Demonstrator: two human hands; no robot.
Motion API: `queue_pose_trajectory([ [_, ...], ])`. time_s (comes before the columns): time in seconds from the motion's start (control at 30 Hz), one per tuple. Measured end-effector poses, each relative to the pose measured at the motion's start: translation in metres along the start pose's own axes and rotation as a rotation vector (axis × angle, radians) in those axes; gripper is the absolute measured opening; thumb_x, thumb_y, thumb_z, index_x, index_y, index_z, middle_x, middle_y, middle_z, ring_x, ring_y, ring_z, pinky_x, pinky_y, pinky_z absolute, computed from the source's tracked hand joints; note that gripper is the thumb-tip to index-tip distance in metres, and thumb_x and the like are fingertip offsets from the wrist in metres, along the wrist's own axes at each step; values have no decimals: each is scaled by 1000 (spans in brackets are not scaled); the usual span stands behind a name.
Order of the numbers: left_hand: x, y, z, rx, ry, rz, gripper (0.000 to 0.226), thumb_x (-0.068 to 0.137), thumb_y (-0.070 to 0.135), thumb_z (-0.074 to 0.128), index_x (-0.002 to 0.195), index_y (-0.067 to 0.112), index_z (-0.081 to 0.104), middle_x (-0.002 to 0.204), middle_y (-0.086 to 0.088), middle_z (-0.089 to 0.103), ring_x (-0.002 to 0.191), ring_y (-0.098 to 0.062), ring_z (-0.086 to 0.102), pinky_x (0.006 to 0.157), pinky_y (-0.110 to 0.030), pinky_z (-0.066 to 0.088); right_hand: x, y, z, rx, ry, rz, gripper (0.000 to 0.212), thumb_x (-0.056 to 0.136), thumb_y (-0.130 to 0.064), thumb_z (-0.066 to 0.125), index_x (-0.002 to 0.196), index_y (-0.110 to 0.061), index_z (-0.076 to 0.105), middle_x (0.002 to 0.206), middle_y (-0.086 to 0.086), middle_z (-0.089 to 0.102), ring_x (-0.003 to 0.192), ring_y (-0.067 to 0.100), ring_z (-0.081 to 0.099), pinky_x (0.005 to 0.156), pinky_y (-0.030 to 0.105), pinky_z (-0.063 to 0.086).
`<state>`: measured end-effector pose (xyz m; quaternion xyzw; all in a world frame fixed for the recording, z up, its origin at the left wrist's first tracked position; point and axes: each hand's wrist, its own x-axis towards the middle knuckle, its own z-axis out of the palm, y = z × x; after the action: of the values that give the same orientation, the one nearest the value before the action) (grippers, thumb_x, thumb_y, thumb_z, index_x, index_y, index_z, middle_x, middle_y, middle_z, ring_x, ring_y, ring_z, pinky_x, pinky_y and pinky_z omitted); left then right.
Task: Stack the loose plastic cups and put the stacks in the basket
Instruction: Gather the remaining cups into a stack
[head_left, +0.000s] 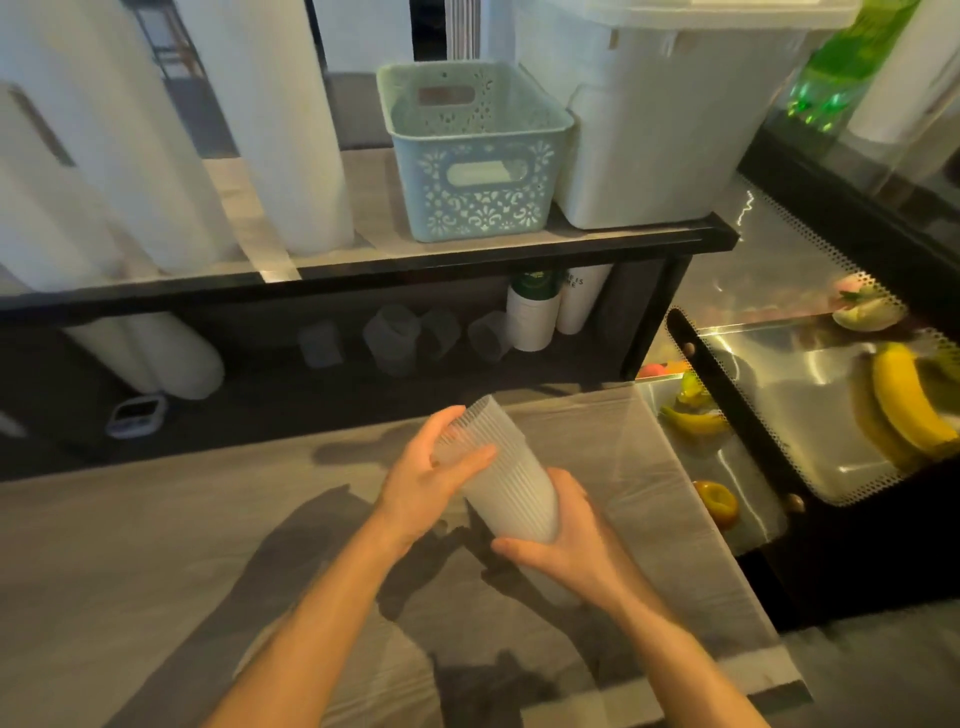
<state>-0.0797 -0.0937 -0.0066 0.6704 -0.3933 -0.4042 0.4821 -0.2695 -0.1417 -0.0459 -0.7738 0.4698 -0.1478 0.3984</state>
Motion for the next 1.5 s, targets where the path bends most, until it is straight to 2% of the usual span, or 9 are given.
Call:
queue_pose_trajectory([
  [0.13, -2, -6, -16, 6, -61, -16, 53, 84, 21, 75, 132, 22, 55, 117, 9, 62, 105, 5, 59, 82, -5, 44, 1, -8, 12, 38, 4, -19, 85, 50, -70, 77, 122, -41, 42, 117, -14, 54, 104, 2, 55, 83, 25, 50],
  [0.3, -4, -12, -18, 91, -267, -37, 88, 77, 71, 62, 149, 31, 34, 141, 20, 38, 132, 3, 36, 105, -11, 25, 6, -18, 17, 78, 22, -62, 83, 52, -70, 72, 122, -37, 43, 118, -10, 56, 107, 4, 55, 82, 18, 44],
  [0.43, 9, -11, -15, 190, -363, -58, 97, 71, 81, 49, 151, 29, 31, 146, 17, 34, 135, 2, 32, 114, -21, 23, 11, -10, 11, 29, 15, -2, 84, 53, -70, 77, 124, -41, 41, 116, -16, 54, 102, 0, 55, 81, 23, 48],
  [0.6, 65, 7, -8, 165, -100, -83, 54, 94, 49, 55, 141, 24, 45, 118, 13, 59, 107, -4, 56, 101, -30, 44, 23, -1, 2, 23, 64, 93, 80, 62, -62, 82, 125, -41, 37, 111, -17, 51, 98, 3, 54, 80, 27, 51],
  [0.83, 170, 18, 17, 688, -56, -191, 68, 97, 52, 49, 146, 6, 38, 149, -18, 42, 135, -35, 41, 106, -36, 34, 50, 12, -9, 36, 111, 190, 78, 58, -69, 78, 118, -45, 35, 111, -14, 49, 99, 9, 53, 84, 37, 54],
  [0.93, 208, 9, 27, 701, 5, -56, 81, 92, 45, 63, 155, 16, 21, 159, -15, 24, 145, -35, 26, 119, -43, 21, 56, 17, -13, 18, 135, 173, 87, 53, -77, 71, 125, -40, 38, 115, -14, 50, 101, 9, 54, 85, 40, 56],
  [1.03, 238, -9, 37, 795, 33, 20, 81, 83, 52, 69, 149, 21, 34, 153, -13, 37, 139, -37, 36, 116, -48, 27, 54, 21, -17, 44, 149, 154, 87, 56, -75, 71, 127, -39, 39, 117, -14, 50, 102, 7, 54, 82, 36, 56],
  [1.23, 303, -75, 44, 822, 87, -3, 88, 71, 80, 45, 143, 30, 34, 148, -13, 41, 134, -38, 39, 111, -56, 29, 52, 34, -21, 64, 118, 204, 87, 56, -74, 73, 127, -44, 34, 114, -18, 48, 101, 7, 55, 81, 35, 57],
  [1.5, 233, -13, 37, 758, 106, 39, 76, 88, 54, 63, 148, 17, 35, 150, -15, 38, 135, -39, 39, 112, -48, 32, 54, 33, -27, 103, 105, 198, 81, 60, -69, 76, 125, -48, 32, 113, -20, 46, 98, 8, 56, 78, 34, 58],
])
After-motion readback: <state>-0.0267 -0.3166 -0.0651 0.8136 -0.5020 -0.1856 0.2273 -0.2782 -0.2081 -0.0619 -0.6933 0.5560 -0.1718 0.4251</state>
